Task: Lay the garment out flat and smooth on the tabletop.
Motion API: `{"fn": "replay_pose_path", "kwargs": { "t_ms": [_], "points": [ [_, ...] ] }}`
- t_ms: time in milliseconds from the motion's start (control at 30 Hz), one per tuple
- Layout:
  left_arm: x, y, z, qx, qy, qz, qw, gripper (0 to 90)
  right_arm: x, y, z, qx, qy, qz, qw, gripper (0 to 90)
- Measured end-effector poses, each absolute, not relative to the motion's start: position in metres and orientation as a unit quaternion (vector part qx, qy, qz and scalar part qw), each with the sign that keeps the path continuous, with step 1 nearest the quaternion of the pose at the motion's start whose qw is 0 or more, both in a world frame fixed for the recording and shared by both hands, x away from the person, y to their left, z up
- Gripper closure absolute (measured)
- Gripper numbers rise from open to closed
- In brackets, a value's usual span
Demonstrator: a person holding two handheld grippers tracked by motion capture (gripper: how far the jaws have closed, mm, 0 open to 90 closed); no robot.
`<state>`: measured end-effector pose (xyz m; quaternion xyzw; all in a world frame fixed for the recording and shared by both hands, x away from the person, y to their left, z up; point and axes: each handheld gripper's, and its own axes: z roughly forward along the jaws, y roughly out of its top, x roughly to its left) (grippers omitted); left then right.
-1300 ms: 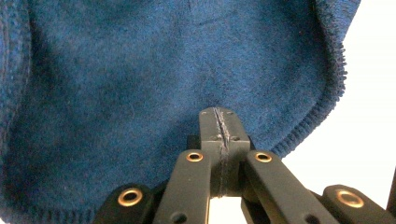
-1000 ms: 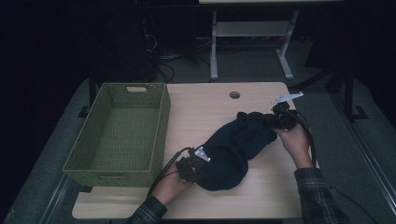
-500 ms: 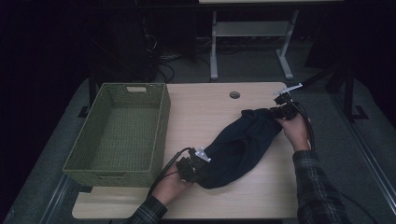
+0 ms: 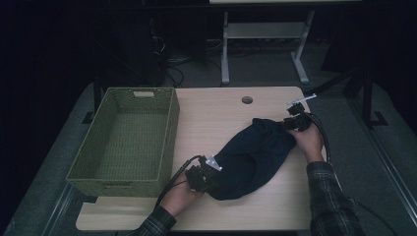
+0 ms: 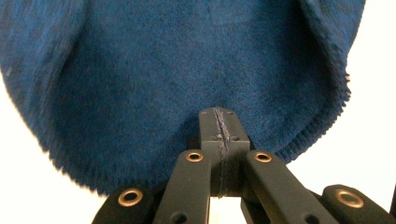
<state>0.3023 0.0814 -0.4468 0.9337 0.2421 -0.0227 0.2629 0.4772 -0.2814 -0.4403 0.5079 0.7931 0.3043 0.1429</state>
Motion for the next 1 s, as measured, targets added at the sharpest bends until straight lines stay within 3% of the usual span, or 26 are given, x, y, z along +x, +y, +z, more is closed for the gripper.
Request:
{"fn": "replay_pose_path", "kwargs": {
  "t_ms": [133, 300, 633, 1000],
  "points": [
    [0.303, 0.082, -0.447, 0.933, 0.243, -0.025, 0.265, 90.0, 0.47, -0.285, -0.427, 0.506, 0.787, 0.326, 0.139, 51.3],
    [0.302, 0.081, -0.448, 0.931, 0.248, -0.021, 0.269, 90.0, 0.449, -0.283, -0.416, 0.5, 0.789, 0.329, 0.141, 55.7],
    [0.301, 0.08, -0.448, 0.93, 0.248, -0.014, 0.269, 90.0, 0.389, -0.272, -0.413, 0.452, 0.809, 0.348, 0.138, 89.7],
    [0.302, 0.08, -0.447, 0.934, 0.247, -0.014, 0.258, 90.0, 0.33, -0.253, -0.425, 0.415, 0.823, 0.371, 0.114, 89.9]
  ]
}}
